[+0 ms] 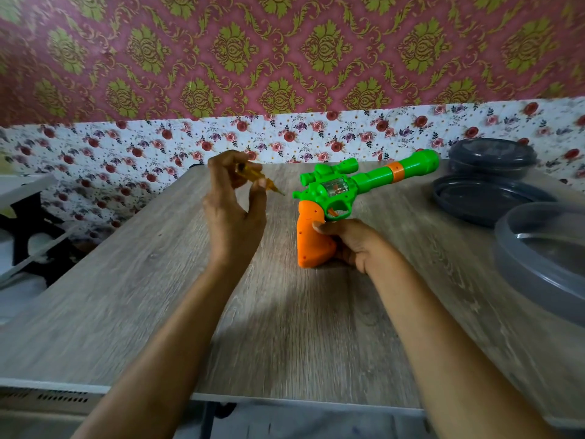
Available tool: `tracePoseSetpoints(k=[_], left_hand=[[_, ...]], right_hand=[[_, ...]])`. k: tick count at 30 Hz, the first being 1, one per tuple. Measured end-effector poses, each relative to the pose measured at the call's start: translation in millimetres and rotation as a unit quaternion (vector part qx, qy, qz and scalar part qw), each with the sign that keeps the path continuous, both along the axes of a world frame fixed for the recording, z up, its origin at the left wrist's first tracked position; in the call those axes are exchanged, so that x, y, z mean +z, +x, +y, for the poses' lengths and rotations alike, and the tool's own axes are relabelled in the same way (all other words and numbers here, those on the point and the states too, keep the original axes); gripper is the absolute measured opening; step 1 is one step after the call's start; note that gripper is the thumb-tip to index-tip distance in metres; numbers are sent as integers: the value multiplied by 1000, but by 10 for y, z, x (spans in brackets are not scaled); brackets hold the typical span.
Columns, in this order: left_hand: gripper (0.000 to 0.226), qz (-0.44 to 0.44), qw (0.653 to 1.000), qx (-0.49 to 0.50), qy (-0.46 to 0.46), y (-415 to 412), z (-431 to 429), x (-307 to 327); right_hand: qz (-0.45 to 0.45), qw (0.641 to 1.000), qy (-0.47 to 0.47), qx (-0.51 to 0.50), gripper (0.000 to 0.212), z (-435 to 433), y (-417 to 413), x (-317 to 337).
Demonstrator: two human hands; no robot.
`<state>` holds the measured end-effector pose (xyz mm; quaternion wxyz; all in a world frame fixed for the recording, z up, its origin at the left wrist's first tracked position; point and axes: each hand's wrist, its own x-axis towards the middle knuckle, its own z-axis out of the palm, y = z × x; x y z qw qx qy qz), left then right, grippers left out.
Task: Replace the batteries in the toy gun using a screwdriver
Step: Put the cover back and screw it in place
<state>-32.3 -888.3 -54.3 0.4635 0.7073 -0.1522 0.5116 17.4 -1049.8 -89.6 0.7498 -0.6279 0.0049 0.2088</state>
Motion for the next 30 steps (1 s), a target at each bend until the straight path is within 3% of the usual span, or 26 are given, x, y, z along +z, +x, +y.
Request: tracePoseSetpoints(k=[4,7,10,15,20,25,28,30], left_hand=[[23,4,999,-3,-46,-32,31,2],[21,19,997,71,15,-28,60,-7],[26,132,981,98,104,25,67,-68],[53,346,892,81,280,83,69,-177],[34,418,879,-12,229,39,6,-159],[41,442,884,-84,123,12,-4,-142],[38,462,878,-107,61,2,22,-115],[33,471,876,-84,66,20,76,-122]], right_hand=[[-12,1000,7,1,8,3,14,-16],[-22,1000,4,-7,11,22,18,-20],[-29,999,-11,-15,8,32,24,-39],[-52,997,-42,-30,6,57,29,-50],[-75,995,-68,-23,4,74,10,-61],[-105,987,-122,-20,15,73,18,-69],[-213,949,-222,-68,23,41,36,-69],[-299,899,-289,-136,18,-11,6,-45]])
